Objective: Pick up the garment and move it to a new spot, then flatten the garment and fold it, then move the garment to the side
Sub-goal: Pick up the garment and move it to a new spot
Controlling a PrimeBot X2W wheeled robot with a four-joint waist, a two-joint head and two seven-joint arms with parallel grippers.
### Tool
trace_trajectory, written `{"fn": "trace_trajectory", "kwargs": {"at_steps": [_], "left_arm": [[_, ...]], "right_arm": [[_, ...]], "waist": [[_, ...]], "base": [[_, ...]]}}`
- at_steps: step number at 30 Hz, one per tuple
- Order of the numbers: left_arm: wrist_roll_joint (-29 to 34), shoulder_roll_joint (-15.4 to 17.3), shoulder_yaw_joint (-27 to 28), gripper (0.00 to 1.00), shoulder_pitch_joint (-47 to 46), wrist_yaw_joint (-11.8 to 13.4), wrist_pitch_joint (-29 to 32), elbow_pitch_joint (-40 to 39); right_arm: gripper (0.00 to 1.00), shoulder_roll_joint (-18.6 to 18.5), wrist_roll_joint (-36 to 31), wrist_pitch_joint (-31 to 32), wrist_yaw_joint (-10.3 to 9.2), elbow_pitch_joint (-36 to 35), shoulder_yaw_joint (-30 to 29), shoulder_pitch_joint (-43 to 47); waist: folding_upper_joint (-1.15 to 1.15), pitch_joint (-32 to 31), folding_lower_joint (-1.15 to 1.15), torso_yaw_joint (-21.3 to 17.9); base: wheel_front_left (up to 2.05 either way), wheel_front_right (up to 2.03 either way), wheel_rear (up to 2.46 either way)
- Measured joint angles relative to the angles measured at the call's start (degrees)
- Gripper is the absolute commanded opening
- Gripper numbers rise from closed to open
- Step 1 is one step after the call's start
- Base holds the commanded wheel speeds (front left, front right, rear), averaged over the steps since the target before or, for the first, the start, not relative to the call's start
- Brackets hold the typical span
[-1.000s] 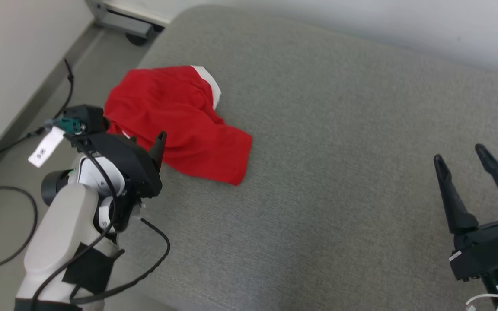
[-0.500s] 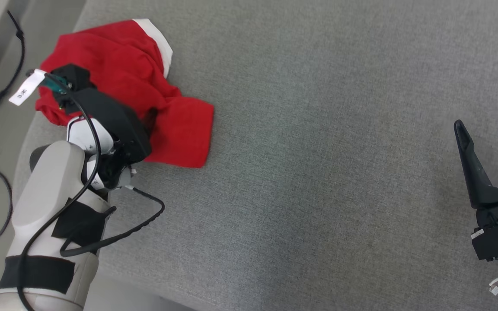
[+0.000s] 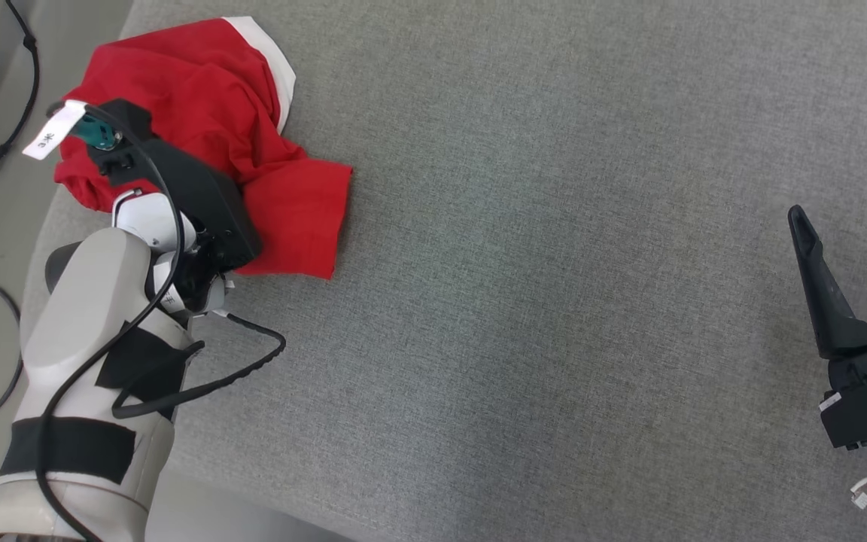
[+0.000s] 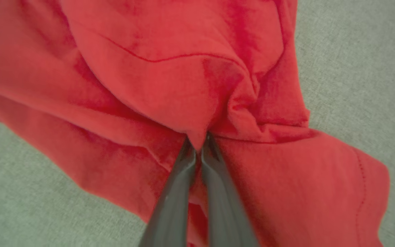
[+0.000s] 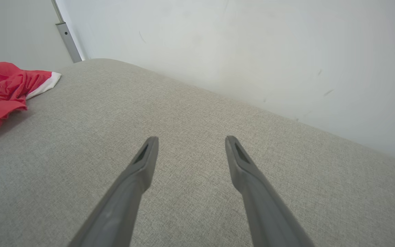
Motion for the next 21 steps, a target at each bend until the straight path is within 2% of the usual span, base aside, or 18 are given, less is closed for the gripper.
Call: {"fn": "trace_trajectory", "kwargs": {"at_steps": [6, 17, 21], "left_arm": [[1.04, -0.04, -0.44, 0.00, -0.54, 0.42, -2.88, 2.07], [2.91, 0.57, -1.03, 0.00, -1.12, 0.42, -7.95, 5.15], [3.94, 0.56, -2.00, 0.00, -3.42, -0.29, -10.63, 5.41]], "right_arm": [[1.00, 0.75, 0.65, -0.04, -0.45, 1.51, 0.18, -0.51], [1.00, 4.68, 2.53, -2.87, -0.46, 7.27, 2.65, -2.02], [1.00, 6.79, 3.47, -5.14, -0.66, 10.73, 3.48, -2.20]], "waist": [[0.00, -1.49, 0.00, 0.32], [-0.01, -6.33, -0.01, 0.47], [-0.02, -9.60, -0.01, 0.04]], "base": [[0.00, 0.00, 0.00], [0.00, 0.00, 0.00], [0.00, 0.00, 0.00]]}}
